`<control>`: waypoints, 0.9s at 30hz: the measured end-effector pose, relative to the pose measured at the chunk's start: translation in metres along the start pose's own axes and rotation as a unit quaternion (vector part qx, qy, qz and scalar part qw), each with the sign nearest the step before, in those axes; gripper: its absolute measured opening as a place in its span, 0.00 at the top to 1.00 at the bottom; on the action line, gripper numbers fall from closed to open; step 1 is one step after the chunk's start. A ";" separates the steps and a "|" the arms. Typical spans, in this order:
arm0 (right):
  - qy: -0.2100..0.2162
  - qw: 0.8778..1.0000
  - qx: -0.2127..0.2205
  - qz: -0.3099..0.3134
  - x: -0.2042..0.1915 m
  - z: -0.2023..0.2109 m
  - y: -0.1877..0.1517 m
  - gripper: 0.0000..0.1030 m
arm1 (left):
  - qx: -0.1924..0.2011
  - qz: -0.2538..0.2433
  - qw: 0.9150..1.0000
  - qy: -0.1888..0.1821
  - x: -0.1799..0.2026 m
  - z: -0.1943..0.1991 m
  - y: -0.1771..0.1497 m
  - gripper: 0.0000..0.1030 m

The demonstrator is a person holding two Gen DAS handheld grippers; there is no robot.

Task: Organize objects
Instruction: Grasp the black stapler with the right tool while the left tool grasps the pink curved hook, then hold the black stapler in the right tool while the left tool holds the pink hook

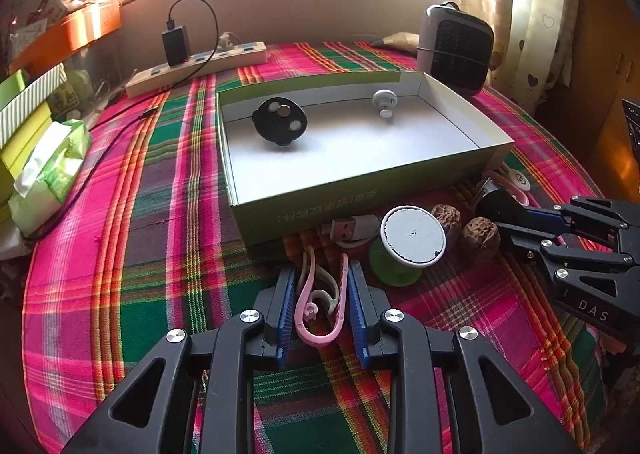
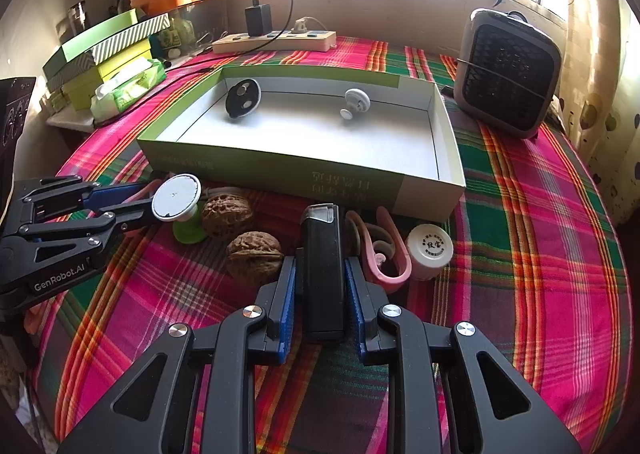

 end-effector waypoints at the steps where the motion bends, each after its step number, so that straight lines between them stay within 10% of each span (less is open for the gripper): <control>1: 0.000 1.000 0.000 0.000 0.000 0.000 0.000 0.76 | 0.001 0.003 1.000 0.001 0.000 0.000 0.000 0.78; 27: 0.001 1.000 -0.001 -0.003 0.000 0.001 -0.001 0.76 | 0.003 0.014 1.000 0.024 -0.003 0.001 -0.002 0.78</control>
Point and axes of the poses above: each gripper's, at about its wrist camera, not at the fingertips, and z roughly against the way its jaws point, x to its right, y to its top, the point moved 9 cm from there along -z, roughly the way its jaws point, and after that the axes turned 11 degrees about -y, right-handed, at the moved point
